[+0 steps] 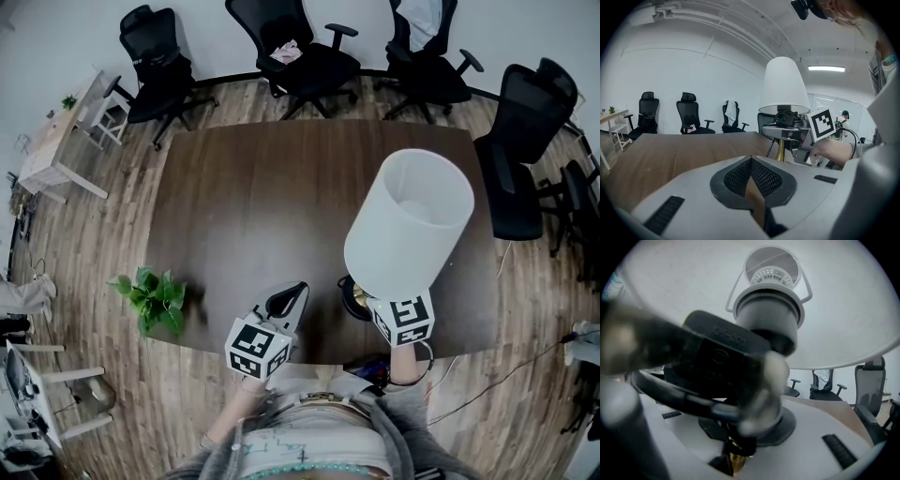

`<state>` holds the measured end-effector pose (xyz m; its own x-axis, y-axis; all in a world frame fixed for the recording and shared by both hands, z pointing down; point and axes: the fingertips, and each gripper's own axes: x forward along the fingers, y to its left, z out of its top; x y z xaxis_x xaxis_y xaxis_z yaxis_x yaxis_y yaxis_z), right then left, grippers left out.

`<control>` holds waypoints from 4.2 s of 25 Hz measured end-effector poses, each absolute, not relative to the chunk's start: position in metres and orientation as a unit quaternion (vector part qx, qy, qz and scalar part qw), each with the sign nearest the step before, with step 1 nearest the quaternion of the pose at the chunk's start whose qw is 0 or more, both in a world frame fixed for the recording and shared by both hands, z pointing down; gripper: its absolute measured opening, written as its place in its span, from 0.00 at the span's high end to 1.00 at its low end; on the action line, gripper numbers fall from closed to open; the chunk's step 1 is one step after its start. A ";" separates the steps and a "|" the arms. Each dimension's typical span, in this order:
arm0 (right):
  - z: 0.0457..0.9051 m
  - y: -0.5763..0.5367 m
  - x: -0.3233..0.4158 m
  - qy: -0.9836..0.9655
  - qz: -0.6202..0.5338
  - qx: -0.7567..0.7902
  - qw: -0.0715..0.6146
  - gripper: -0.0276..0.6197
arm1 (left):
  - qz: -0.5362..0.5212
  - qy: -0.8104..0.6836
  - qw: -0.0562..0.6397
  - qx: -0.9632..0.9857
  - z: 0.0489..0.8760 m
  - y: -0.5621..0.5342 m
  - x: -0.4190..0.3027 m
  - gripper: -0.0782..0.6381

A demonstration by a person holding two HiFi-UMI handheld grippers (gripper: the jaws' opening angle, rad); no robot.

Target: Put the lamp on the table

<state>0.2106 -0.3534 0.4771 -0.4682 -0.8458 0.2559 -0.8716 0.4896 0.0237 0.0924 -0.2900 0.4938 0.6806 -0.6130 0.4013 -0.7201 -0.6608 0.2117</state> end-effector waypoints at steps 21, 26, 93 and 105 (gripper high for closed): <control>0.519 -0.371 0.210 -0.851 0.080 0.502 0.128 0.82 | 0.172 -0.369 0.198 0.891 0.518 -0.290 0.081 0.88; 0.527 -0.375 0.212 -0.849 0.084 0.505 0.133 0.82 | 0.173 -0.370 0.200 0.891 0.521 -0.291 0.079 0.88; 0.586 -0.386 0.193 -0.852 0.121 0.487 0.151 0.84 | 0.207 -0.315 0.237 0.895 0.557 -0.277 0.099 0.88; 0.591 -0.382 0.196 -0.852 0.127 0.484 0.154 0.85 | 0.209 -0.301 0.232 0.901 0.556 -0.278 0.108 0.88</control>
<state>0.1956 -0.3815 0.5914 -0.4839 -0.7855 0.3858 -0.8638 0.4994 -0.0666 0.1077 -0.2782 0.5559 0.7315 -0.4461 0.5156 -0.6394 -0.7114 0.2917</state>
